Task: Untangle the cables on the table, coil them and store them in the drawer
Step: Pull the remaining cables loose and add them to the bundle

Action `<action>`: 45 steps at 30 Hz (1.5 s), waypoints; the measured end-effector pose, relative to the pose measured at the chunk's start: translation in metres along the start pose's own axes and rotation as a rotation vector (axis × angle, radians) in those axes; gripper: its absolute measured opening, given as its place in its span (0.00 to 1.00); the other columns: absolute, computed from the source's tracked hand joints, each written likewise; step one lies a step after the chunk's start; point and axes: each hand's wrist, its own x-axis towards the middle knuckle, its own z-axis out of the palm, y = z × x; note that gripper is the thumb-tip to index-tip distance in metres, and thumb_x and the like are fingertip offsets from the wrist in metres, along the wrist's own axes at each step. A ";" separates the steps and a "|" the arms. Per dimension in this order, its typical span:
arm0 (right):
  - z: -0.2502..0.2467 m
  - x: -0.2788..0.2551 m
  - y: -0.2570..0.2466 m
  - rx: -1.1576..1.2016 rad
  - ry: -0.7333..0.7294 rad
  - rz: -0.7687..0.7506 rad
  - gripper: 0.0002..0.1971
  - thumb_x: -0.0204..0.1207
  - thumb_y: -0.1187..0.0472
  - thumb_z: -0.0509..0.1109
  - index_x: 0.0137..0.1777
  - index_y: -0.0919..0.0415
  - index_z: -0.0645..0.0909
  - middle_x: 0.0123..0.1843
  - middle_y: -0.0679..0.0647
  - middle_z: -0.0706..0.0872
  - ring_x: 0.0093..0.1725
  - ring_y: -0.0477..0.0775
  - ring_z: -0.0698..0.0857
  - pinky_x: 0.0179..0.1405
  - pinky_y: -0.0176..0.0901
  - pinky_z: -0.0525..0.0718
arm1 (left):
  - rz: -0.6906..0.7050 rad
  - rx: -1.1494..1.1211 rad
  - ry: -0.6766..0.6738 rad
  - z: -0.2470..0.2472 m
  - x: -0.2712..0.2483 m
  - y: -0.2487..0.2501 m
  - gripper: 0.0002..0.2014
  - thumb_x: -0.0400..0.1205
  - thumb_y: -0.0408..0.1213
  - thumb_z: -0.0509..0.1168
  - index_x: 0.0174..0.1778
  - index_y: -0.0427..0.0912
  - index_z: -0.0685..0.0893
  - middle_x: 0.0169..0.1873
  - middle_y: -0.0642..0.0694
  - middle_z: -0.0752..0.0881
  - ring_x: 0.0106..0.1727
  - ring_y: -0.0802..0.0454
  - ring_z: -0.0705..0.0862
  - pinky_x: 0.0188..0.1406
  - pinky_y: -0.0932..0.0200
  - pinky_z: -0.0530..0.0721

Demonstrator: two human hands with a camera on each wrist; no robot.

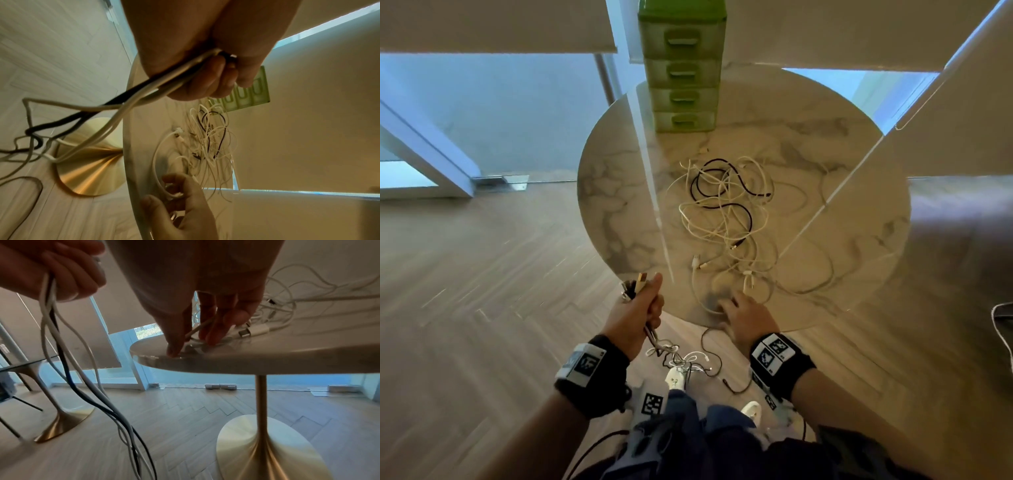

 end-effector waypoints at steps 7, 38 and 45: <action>0.001 -0.018 0.004 0.223 0.222 0.088 0.10 0.67 0.63 0.76 0.48 0.61 0.86 0.64 0.65 0.76 0.49 0.61 0.82 0.43 0.52 0.86 | -0.101 0.032 -0.093 0.017 0.037 -0.001 0.15 0.83 0.40 0.64 0.31 0.49 0.70 0.23 0.50 0.68 0.19 0.61 0.65 0.19 0.67 0.64; -0.066 0.002 -0.015 1.914 0.483 0.542 0.12 0.80 0.75 0.55 0.42 0.64 0.78 0.33 0.57 0.89 0.35 0.53 0.88 0.31 0.35 0.85 | -0.263 0.295 -0.464 0.030 0.042 0.010 0.17 0.81 0.36 0.66 0.27 0.45 0.69 0.15 0.52 0.63 0.16 0.59 0.59 0.13 0.68 0.57; -0.075 -0.016 -0.017 1.613 0.353 0.555 0.09 0.80 0.70 0.62 0.47 0.60 0.82 0.27 0.55 0.82 0.21 0.45 0.78 0.24 0.34 0.78 | -0.327 0.419 -0.372 0.063 0.053 -0.014 0.07 0.82 0.39 0.66 0.39 0.42 0.83 0.31 0.47 0.89 0.29 0.57 0.83 0.18 0.68 0.65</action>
